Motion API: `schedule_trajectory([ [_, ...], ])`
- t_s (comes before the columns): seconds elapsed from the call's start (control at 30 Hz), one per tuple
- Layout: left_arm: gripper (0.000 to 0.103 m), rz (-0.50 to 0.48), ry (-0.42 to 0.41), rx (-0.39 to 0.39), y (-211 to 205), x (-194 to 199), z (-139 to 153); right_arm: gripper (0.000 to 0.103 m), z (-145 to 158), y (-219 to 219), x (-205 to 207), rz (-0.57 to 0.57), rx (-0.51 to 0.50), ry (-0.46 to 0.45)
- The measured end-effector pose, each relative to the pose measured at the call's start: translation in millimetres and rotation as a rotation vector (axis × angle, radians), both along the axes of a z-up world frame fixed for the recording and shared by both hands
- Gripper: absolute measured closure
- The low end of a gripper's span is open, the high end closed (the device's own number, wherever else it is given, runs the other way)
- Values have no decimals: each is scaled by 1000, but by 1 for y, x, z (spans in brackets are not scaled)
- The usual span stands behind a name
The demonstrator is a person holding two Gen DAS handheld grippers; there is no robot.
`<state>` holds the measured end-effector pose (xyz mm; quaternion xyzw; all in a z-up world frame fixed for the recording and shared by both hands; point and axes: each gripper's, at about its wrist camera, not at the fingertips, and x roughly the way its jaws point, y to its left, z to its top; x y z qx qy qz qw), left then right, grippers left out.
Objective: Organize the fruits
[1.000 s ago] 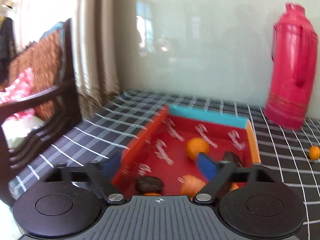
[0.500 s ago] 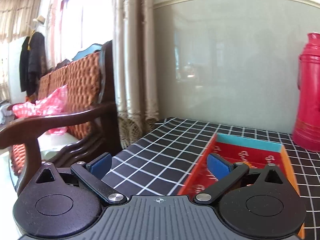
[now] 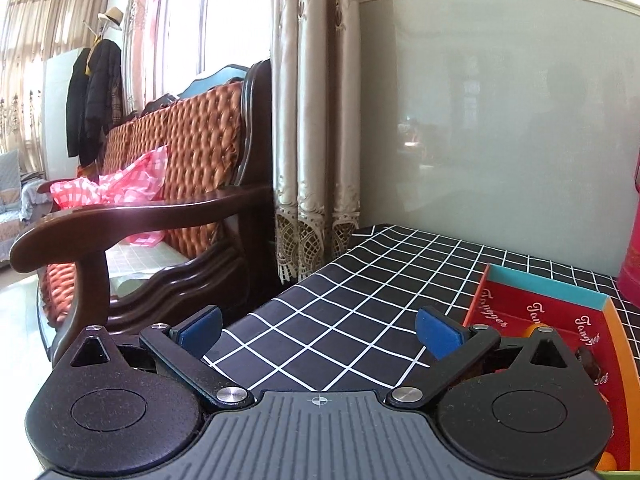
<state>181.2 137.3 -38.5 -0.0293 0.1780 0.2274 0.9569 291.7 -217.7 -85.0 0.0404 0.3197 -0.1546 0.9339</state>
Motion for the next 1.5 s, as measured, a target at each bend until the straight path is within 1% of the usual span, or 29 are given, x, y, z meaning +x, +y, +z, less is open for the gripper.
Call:
schedule_trajectory([
  [0.1, 1, 7, 4, -7, 3, 0, 0, 80, 3, 13, -6, 44, -4, -17],
  [0.17, 1, 14, 10, -25, 7, 0, -1, 80, 12, 27, -16, 100, 10, -48],
  [0.3, 1, 37, 19, -48, 15, -1, -2, 80, 33, 66, -42, 270, 55, -134],
  [0.4, 1, 44, 21, -49, 17, -4, -3, 80, 42, 99, -59, 410, 97, -167],
  [0.5, 1, 45, 21, -35, 18, -7, -3, 80, 44, 130, -70, 528, 98, -169],
  [0.63, 1, 42, 28, -23, 21, -9, -4, 80, 37, 165, -67, 614, 75, -137],
  [0.67, 1, 40, 31, -21, 22, -10, -3, 79, 36, 171, -67, 620, 66, -125],
  [0.7, 1, 38, 34, -19, 23, -10, -4, 76, 34, 175, -67, 621, 57, -115],
  [0.77, 1, 30, 40, -19, 24, -10, -4, 63, 35, 179, -70, 615, 61, -116],
  [0.8, 1, 26, 42, -21, 24, -10, -4, 59, 38, 179, -72, 611, 66, -130],
  [0.87, 1, 17, 51, -24, 25, -8, -4, 35, 44, 171, -79, 579, 61, -165],
  [0.93, 1, 3, 54, -35, 24, -8, -4, 32, 50, 164, -87, 549, 68, -197],
  [1.0, 1, -18, 51, -45, 20, -9, -3, 32, 55, 154, -96, 513, 76, -210],
  [1.07, 1, -43, 47, -38, 13, -9, -2, 29, 56, 144, -105, 479, 79, -218],
  [1.1, 1, -62, 49, -34, 8, -10, -2, 26, 55, 140, -112, 457, 76, -220],
  [1.2, 0, -139, 57, -34, -10, -14, 0, 25, 50, 132, -132, 402, 63, -211],
  [1.23, 0, -158, 51, -27, -16, -18, 1, 24, 48, 129, -139, 391, 65, -207],
  [1.33, 0, -191, 48, -31, -34, -35, -1, 11, 45, 122, -160, 348, 52, -207],
  [1.43, 0, -224, 77, -58, -49, -50, -7, 11, 44, 115, -179, 318, 28, -216],
  [1.5, 0, -240, 77, -40, -59, -60, -8, 10, 43, 109, -190, 301, 36, -219],
])
